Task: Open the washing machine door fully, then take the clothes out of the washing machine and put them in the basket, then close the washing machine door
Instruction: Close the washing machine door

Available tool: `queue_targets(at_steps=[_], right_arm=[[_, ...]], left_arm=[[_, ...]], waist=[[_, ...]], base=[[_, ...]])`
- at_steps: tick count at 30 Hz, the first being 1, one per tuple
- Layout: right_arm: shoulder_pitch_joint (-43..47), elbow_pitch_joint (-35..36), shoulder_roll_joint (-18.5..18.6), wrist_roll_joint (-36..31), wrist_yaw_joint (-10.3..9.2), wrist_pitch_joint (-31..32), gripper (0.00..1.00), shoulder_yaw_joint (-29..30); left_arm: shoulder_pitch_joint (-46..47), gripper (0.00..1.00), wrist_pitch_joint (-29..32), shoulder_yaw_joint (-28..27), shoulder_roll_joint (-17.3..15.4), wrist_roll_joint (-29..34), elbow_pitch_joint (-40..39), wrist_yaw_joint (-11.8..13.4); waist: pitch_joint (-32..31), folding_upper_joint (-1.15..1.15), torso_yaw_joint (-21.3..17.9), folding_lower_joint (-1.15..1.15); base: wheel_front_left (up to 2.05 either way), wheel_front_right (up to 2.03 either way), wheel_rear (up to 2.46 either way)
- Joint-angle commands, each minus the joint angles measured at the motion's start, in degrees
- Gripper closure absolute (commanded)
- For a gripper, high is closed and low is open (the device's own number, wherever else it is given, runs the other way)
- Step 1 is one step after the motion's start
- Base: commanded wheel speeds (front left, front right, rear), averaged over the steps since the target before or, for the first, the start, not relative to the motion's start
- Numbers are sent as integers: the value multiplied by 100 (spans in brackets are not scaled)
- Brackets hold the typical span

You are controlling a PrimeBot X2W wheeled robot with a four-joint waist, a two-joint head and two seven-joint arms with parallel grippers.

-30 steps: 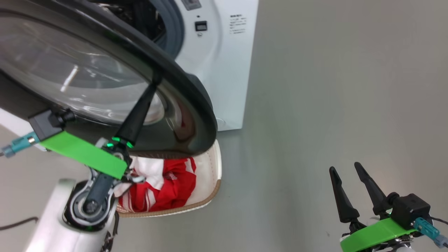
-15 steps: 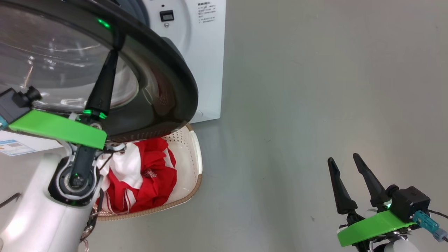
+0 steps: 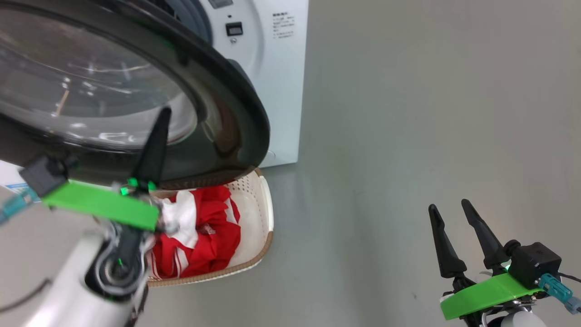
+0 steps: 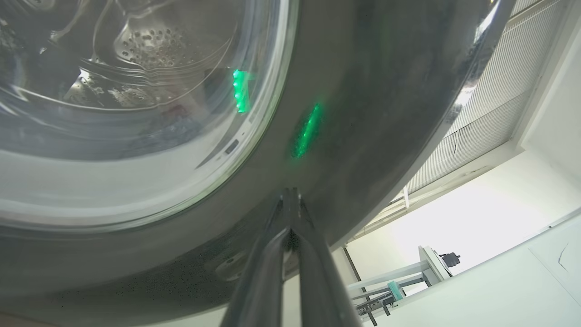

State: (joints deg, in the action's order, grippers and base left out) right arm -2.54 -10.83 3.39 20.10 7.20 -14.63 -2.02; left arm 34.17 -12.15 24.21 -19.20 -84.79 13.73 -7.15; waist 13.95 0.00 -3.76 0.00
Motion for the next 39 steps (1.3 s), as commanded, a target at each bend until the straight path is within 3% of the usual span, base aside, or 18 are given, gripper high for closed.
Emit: queue_targets(at_steps=[1,8,14,21,22,23,26,27,30,33,39], right_arm=[[6,117,84,-15,29,-37,0,-101],[171,100,161,-15,29,-37,0,-78],[351,89,207,-18,29,-37,0,-21],[538,86,277,-10,29,-37,0,4],[566,86,288,-8,29,-37,0,12],[594,90,298,-8,29,-37,0,18],[678,95,321,-12,29,-37,0,42],[707,97,326,-13,29,-37,0,48],[770,99,336,-17,29,-37,0,71],[808,98,338,-13,29,-37,0,101],[875,114,358,0,29,-37,0,141]], left_arm=[[-77,100,-76,-142,-262,-26,-140,-34],[-813,100,-255,-121,-253,-50,-245,-34],[-1531,98,-282,-434,-161,150,-321,-34],[-2282,77,-284,-950,-50,506,-349,-34],[-2369,73,-284,-1016,-47,558,-344,-34],[-2452,62,-284,-1092,-39,605,-341,-34],[-2681,54,-284,-1281,-10,730,-331,-34],[-2753,47,-284,-1331,-13,797,-320,-34],[-2945,15,-285,-1474,-24,1048,-254,-34],[-3104,0,-285,-1627,5,1256,-211,-34],[-3314,0,-285,-1805,61,1676,-118,-34]], waist=[[-118,0,100,0],[-370,0,303,0],[-595,0,462,0],[-775,0,534,0],[-803,0,542,0],[-822,0,548,0],[-893,0,566,0],[-912,0,568,0],[-962,0,573,0],[-1004,0,573,0],[-1085,0,562,0]], base=[[0,0,0],[0,0,0],[0,0,0],[0,0,0],[0,0,0],[0,0,0],[0,0,0],[0,0,0],[0,0,0],[0,0,0],[0,0,0]])
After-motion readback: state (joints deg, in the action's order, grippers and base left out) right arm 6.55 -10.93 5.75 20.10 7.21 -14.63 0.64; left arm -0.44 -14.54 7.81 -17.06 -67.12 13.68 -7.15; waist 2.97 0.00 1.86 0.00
